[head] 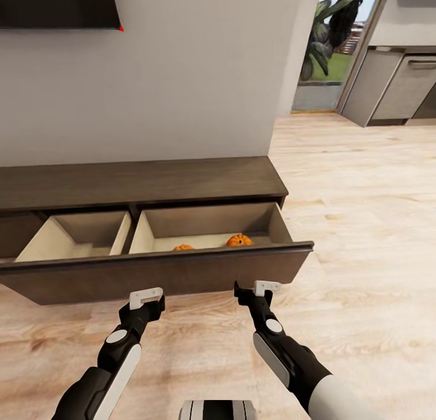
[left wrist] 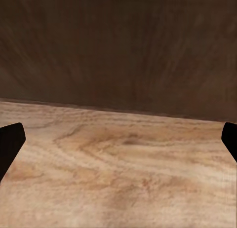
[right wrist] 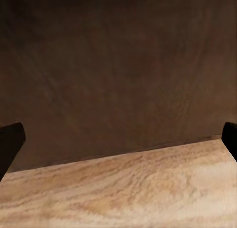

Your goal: Place each of the two pumpkins and all three candles from the living room inside a cabinet in the living room (use any cabinet), then make sure every cabinet is closed, and position the cauldron so it is next to a table in the living room.

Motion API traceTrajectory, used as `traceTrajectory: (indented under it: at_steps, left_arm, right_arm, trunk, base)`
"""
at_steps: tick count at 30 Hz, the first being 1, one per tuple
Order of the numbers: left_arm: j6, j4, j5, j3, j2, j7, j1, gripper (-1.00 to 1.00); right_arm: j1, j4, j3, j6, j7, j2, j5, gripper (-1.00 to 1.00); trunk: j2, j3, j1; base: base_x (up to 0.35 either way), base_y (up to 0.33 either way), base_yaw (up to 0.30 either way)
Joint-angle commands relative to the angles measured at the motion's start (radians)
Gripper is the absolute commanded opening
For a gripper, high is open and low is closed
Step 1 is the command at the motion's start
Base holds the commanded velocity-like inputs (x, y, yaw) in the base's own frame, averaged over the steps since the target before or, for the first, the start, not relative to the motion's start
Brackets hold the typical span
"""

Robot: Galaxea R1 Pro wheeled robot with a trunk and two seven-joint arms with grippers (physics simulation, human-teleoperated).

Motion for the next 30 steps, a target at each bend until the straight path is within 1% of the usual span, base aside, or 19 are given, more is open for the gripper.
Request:
traceTrajectory:
  at_steps: [1, 7, 19, 26, 30]
  left_arm:
    - [0.002, -0.001, 0.010, -0.003, 0.001, 0.010, -0.001, 1.00]
    - [0.002, -0.002, 0.010, -0.003, 0.001, 0.009, -0.001, 1.00]
    - [0.000, -0.003, 0.010, -0.003, 0.001, 0.008, -0.001, 1.00]
    - [0.000, -0.005, 0.010, -0.003, 0.001, 0.009, -0.001, 1.00]
    - [0.001, -0.005, 0.010, -0.003, 0.001, 0.009, -0.001, 1.00]
  right_arm:
    - [-0.001, 0.001, 0.006, -0.007, -0.006, -0.001, -0.011, 1.00]
    - [-0.001, 0.005, 0.005, -0.007, -0.006, -0.002, -0.011, 1.00]
    - [-0.001, 0.009, 0.005, -0.017, -0.004, -0.003, -0.010, 1.00]
    - [-0.001, 0.011, 0.005, -0.035, -0.004, -0.004, -0.011, 1.00]
    - [-0.001, 0.013, 0.005, -0.036, -0.003, -0.004, -0.012, 1.00]
  trunk:
    - [0.000, -0.001, 0.000]
    - [0.000, -0.001, 0.000]
    - [-0.003, -0.047, 0.005]
    - [-0.003, -0.047, 0.005]
    - [-0.003, -0.047, 0.005]
  base:
    - [0.022, 0.007, 0.000]
    - [0.006, 0.002, 0.000]
    - [0.000, 0.000, 0.000]
    - [0.004, 0.000, 0.000]
    - [0.182, 0.026, 0.000]
